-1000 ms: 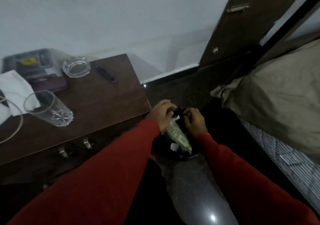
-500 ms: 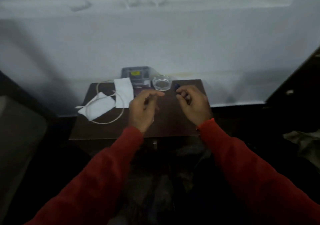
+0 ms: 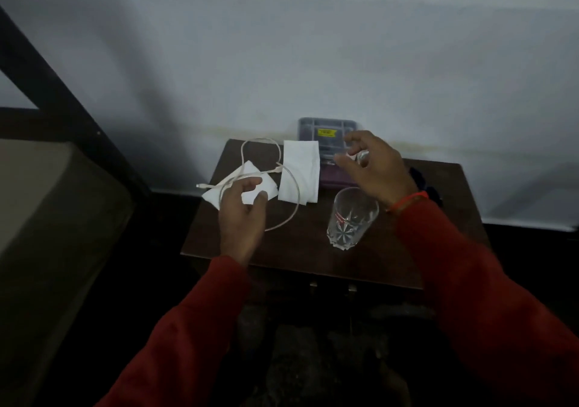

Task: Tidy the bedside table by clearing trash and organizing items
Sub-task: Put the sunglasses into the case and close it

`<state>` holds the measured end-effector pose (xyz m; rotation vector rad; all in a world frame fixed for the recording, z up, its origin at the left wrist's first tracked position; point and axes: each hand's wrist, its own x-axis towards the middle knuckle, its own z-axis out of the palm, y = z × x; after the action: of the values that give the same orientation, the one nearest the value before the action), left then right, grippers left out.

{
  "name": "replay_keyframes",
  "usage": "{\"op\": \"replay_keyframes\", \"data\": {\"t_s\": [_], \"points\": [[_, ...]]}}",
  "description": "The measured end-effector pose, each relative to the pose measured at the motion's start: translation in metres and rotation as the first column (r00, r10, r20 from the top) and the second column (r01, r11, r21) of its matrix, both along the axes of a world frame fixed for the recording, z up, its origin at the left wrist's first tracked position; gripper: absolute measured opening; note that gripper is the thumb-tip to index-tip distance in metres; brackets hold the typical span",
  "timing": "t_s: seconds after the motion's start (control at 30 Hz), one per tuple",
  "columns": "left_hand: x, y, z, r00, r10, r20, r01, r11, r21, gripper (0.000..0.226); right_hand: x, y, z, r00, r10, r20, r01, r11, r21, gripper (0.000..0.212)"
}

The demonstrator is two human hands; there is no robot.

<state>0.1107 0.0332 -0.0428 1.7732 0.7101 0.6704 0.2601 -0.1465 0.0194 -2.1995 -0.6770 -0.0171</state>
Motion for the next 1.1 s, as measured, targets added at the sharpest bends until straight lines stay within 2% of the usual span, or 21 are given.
{"op": "replay_keyframes", "data": {"t_s": [0.07,0.13,0.27,0.37,0.43,0.53,0.63,0.7,0.77,0.83,0.93,1.03,1.1], "points": [[-0.002,0.002,-0.004,1.000,-0.007,0.015,0.006,0.999,0.053,0.022,0.001,-0.003,0.000,0.998,0.010,-0.057,-0.014,0.998,-0.065,0.049],[-0.004,0.002,-0.005,0.999,-0.030,0.010,0.029,0.994,0.103,0.022,-0.003,-0.008,-0.004,0.998,-0.034,-0.052,0.033,0.999,-0.032,0.050],[-0.011,0.001,-0.008,0.997,-0.065,-0.035,0.070,0.983,0.172,0.023,0.009,-0.025,-0.008,0.969,-0.243,-0.039,0.246,0.954,0.169,0.025],[-0.012,0.000,-0.008,0.995,-0.078,-0.063,0.088,0.982,0.166,0.023,0.029,-0.047,-0.024,0.955,-0.280,-0.100,0.294,0.939,0.179,0.015],[-0.011,-0.004,-0.008,0.992,-0.099,-0.078,0.110,0.981,0.157,0.023,0.036,-0.061,-0.043,0.954,-0.274,-0.125,0.287,0.953,0.094,0.014],[-0.006,-0.011,-0.009,0.987,-0.134,-0.093,0.147,0.976,0.160,0.022,0.035,-0.083,-0.067,0.957,-0.287,0.031,0.289,0.956,-0.051,0.023],[-0.002,-0.018,-0.007,0.983,-0.152,-0.100,0.166,0.974,0.156,0.023,0.042,-0.110,-0.073,0.867,-0.474,0.154,0.497,0.848,-0.185,0.035],[0.000,-0.024,-0.007,0.980,-0.159,-0.117,0.178,0.969,0.172,0.023,0.048,-0.124,-0.077,0.806,-0.587,0.071,0.584,0.770,-0.259,0.048],[0.000,-0.026,-0.008,0.976,-0.168,-0.142,0.192,0.964,0.181,0.025,0.050,-0.128,-0.086,0.816,-0.577,-0.017,0.532,0.763,-0.367,0.065],[0.001,-0.026,-0.010,0.977,-0.161,-0.143,0.187,0.963,0.194,0.025,0.051,-0.128,-0.098,0.841,-0.539,-0.047,0.462,0.762,-0.454,0.070],[0.001,-0.023,-0.010,0.986,-0.136,-0.098,0.153,0.969,0.193,0.024,0.058,-0.129,-0.107,0.847,-0.530,-0.037,0.459,0.766,-0.449,0.051],[0.001,-0.023,-0.009,0.991,-0.123,-0.055,0.131,0.974,0.183,0.023,0.061,-0.133,-0.103,0.848,-0.529,0.040,0.518,0.808,-0.282,0.023],[0.001,-0.024,-0.007,0.992,-0.119,-0.039,0.124,0.976,0.181,0.021,0.060,-0.134,-0.093,0.826,-0.554,0.106,0.564,0.809,-0.164,0.017]]}}
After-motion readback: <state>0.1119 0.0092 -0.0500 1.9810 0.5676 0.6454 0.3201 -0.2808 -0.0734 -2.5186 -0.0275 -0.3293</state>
